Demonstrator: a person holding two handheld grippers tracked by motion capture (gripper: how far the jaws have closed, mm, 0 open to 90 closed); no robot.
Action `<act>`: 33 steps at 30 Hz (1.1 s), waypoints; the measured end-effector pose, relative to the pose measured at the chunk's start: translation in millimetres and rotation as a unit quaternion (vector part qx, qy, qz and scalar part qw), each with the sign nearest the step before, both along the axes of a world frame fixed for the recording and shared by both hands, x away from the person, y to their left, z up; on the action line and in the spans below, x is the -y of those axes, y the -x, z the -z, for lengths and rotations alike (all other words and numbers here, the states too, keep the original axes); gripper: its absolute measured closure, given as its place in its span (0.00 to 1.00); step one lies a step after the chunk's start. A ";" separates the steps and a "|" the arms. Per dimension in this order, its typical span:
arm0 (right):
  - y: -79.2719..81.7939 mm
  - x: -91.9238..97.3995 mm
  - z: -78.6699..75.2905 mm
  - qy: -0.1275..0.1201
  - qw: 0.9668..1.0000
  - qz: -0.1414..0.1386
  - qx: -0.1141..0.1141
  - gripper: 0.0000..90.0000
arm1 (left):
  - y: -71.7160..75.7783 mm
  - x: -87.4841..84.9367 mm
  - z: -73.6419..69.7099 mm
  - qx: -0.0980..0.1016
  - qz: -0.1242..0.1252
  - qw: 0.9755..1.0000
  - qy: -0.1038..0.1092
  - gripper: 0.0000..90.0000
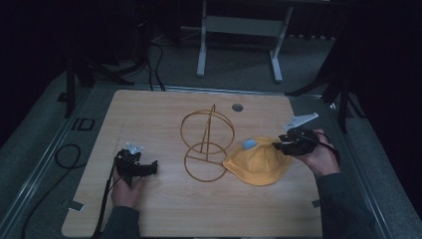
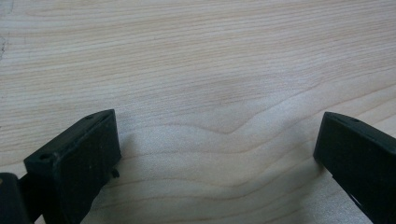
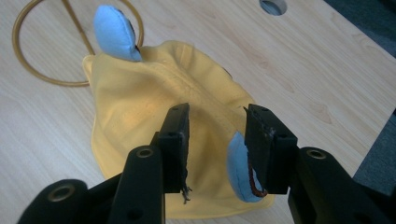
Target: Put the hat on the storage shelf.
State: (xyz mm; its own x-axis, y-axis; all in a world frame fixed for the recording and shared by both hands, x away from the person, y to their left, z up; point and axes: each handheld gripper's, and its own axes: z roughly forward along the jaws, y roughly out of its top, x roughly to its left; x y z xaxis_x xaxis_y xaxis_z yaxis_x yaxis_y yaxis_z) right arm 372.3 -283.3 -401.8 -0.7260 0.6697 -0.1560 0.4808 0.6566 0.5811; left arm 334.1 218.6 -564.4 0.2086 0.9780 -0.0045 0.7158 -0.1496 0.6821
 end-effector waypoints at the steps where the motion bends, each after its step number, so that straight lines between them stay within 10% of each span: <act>1: -0.9 -0.7 -0.4 0.003 1.000 -0.004 -0.003 0.66 | 0.0 0.1 0.0 0.000 0.000 1.000 0.000 0.00; 33: -31.0 -28.7 3.9 0.091 0.989 -0.097 -0.071 0.59 | 0.0 0.0 0.1 0.001 0.000 1.000 0.000 0.00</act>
